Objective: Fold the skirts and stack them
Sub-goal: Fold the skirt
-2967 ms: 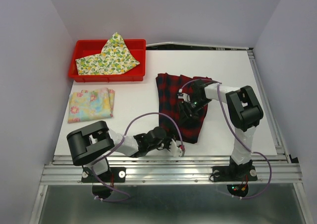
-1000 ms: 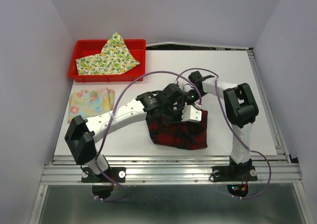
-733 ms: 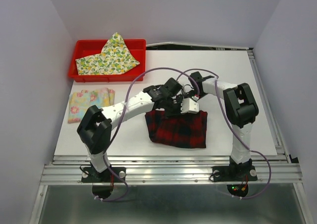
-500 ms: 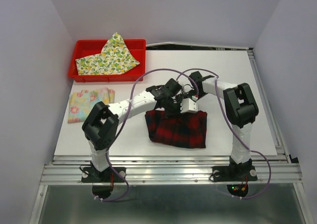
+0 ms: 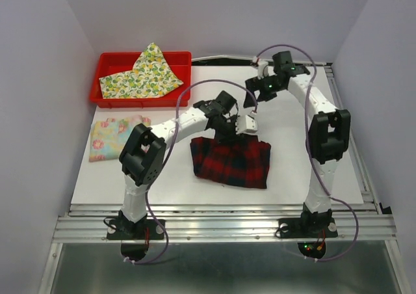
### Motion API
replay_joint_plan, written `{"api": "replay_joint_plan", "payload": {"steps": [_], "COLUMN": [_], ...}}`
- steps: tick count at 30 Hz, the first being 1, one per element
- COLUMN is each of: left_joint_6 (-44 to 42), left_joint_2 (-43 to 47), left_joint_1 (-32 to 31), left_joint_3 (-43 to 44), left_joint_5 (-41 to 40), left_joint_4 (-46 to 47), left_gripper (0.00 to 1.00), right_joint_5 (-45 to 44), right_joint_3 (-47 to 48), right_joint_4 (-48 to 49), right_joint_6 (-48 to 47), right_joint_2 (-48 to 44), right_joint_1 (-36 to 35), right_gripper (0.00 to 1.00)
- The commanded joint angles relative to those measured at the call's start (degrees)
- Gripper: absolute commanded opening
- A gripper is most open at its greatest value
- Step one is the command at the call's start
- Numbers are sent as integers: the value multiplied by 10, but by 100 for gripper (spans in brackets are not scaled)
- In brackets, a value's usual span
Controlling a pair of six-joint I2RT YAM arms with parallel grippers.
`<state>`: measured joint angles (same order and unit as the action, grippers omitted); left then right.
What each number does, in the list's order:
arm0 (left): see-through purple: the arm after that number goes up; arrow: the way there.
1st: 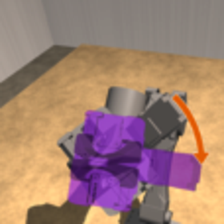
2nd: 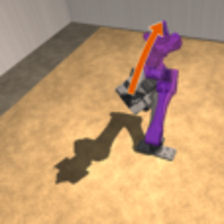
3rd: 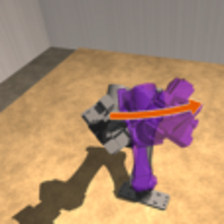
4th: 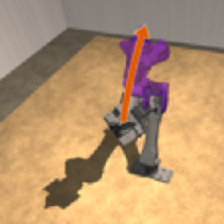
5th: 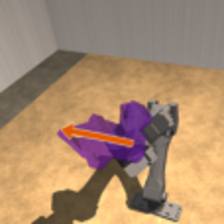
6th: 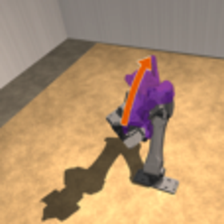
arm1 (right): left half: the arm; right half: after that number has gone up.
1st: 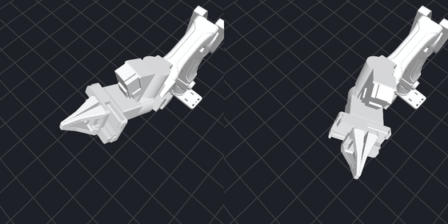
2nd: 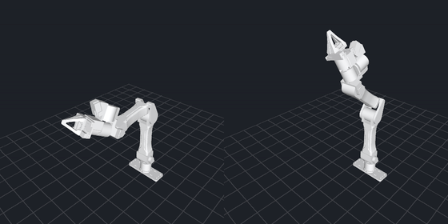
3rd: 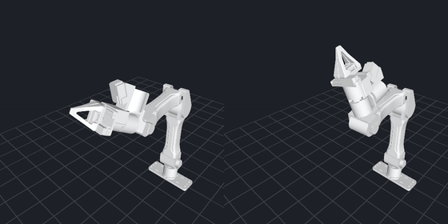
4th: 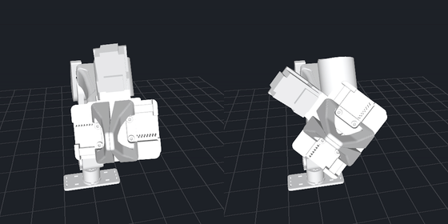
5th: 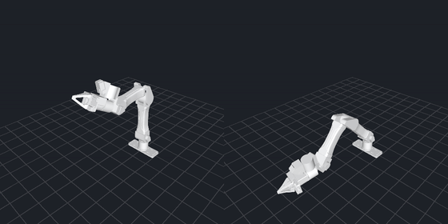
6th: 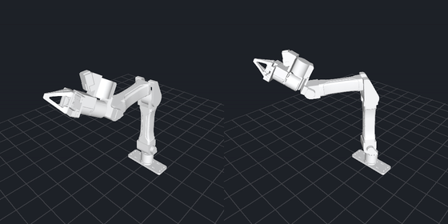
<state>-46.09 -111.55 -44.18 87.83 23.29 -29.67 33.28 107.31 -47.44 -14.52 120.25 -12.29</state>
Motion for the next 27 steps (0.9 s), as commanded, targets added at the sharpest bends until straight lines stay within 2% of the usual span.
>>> {"api": "replay_joint_plan", "payload": {"steps": [1,3,4,5,8,9,10,11,12,13,14,16,19,22,27], "left_joint_6": [14,50,66,91,185,204,236,254,307,308,366,418,499,540,581], "left_joint_2": [-11,-4,4,16,96,114,130,145,170,182,190,205,205,191,129], "left_joint_1": [52,69,78,98,130,133,134,135,135,135,135,134,133,133,136], "left_joint_3": [108,138,159,162,127,111,90,45,-8,-8,-63,-136,-205,-231,-237], "left_joint_5": [25,45,54,76,119,130,140,159,172,180,200,226,248,251,236], "left_joint_4": [-49,-69,-69,-63,-4,9,20,34,68,87,109,168,245,307,366], "left_gripper": [52,65,66,68,68,67,66,65,62,62,59,57,56,54,53], "right_joint_5": [8,23,47,66,158,172,193,202,218,224,230,235,226,216,145], "right_joint_3": [78,69,56,37,-73,-102,-158,-185,-228,-228,-262,-292,-356,-404,-420], "right_joint_4": [-50,-82,-91,-99,-106,-108,-108,-108,-108,-105,-97,-92,-68,3,111], "right_joint_6": [19,9,7,10,16,13,13,10,15,17,20,20,28,63,100], "right_joint_2": [-30,-63,-108,-133,-227,-248,-267,-303,-318,-332,-352,-363,-360,-344,-255], "right_joint_1": [76,83,83,83,75,67,56,43,15,-2,-17,-54,-75,-84,-70], "right_gripper": [98,92,88,74,54,51,49,47,46,46,45,44,41,41,41]}}
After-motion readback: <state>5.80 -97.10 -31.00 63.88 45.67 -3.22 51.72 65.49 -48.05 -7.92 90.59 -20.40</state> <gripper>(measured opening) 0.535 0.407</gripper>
